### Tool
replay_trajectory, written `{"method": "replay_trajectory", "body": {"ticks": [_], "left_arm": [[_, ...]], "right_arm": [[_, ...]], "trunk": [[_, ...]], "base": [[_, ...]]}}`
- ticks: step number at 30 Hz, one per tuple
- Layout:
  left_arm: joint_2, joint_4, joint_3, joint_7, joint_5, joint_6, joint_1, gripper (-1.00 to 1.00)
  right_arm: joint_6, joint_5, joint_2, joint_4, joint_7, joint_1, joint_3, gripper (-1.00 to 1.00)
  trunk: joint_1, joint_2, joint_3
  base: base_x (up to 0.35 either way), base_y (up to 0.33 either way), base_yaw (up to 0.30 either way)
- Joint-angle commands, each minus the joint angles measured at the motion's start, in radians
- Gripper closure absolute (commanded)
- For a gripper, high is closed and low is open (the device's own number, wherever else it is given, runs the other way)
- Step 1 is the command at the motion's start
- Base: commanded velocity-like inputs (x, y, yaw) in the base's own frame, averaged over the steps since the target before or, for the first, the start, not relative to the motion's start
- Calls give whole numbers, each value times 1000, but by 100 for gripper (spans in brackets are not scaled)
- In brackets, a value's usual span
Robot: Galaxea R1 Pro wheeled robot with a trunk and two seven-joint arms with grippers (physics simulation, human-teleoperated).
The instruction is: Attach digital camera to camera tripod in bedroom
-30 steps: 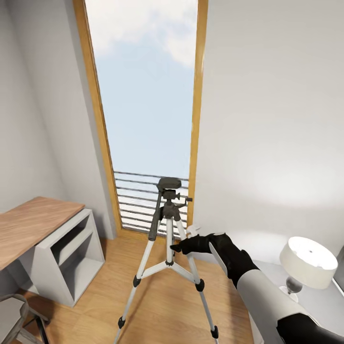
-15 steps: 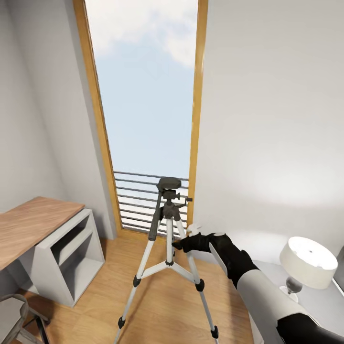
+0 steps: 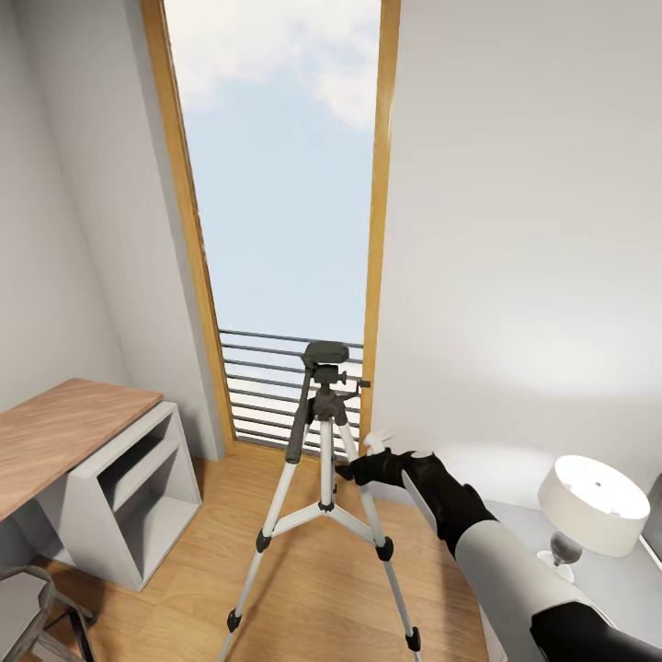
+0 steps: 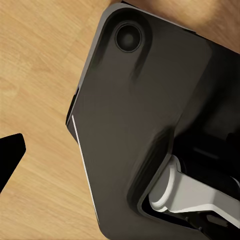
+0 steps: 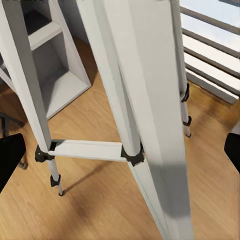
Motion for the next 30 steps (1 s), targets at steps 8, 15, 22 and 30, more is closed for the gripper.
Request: {"method": "replay_trajectory", "body": {"ticks": [8, 15, 22, 30], "left_arm": [[0, -1, 1, 0, 4, -2, 1, -100], [1, -1, 0, 0, 4, -2, 1, -100], [0, -1, 0, 0, 4, -2, 1, -100], [1, -1, 0, 0, 4, -2, 1, -100]], "right_arm": [[1, 0, 1, 7, -6, 0, 0, -100], [1, 0, 1, 15, -7, 0, 0, -100], [0, 1, 1, 17, -7, -1, 0, -100], [-3, 4, 1, 33, -7, -1, 0, -100]], "trunk": [[0, 0, 0], [0, 0, 0], [0, 0, 0], [0, 0, 0]], "base": [[0, 0, 0], [23, 0, 0], [184, 0, 0], [120, 0, 0]]}}
